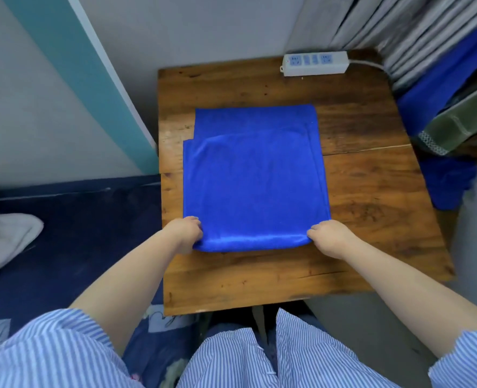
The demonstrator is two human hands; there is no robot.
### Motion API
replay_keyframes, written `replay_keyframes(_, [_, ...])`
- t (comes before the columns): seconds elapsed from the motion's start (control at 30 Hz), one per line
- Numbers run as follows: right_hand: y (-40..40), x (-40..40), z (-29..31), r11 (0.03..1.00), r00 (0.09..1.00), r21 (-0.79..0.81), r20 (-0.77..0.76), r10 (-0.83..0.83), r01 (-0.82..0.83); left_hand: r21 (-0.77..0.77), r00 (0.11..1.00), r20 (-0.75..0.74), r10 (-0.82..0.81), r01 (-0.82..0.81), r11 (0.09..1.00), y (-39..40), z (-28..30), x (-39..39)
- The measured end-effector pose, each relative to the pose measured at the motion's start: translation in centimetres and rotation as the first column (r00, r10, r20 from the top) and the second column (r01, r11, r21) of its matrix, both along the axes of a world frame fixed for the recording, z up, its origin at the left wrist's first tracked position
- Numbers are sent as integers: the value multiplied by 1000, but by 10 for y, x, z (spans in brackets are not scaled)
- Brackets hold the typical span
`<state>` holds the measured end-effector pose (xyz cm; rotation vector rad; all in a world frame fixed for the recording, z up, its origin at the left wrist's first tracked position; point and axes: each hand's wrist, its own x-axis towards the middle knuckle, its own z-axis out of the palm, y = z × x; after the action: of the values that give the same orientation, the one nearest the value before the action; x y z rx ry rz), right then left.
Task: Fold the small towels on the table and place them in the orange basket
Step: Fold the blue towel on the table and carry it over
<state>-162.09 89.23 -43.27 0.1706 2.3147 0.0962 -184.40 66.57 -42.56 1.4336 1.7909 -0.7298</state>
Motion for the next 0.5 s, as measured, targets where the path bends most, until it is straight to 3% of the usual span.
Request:
replay_keyframes(0.13, [-12,1,1,998,999,48,42,34,-36,93,994,20,107,-109,990,-19,-16,6])
replay_keyframes(0.23, [-16,11,0,997,984,59,176,33,-44,130,987,48,153,-158,979,-30,-23,7])
replay_keyframes(0.37, [-16,23,1,997,922,-13,382,-71,82,61,998,53,23,-26,998,-30,-18,12])
replay_keyframes(0.5, [-7,9,6,994,943,-36,321,-88,105,-38,984,152,96,-91,995,-20,-10,4])
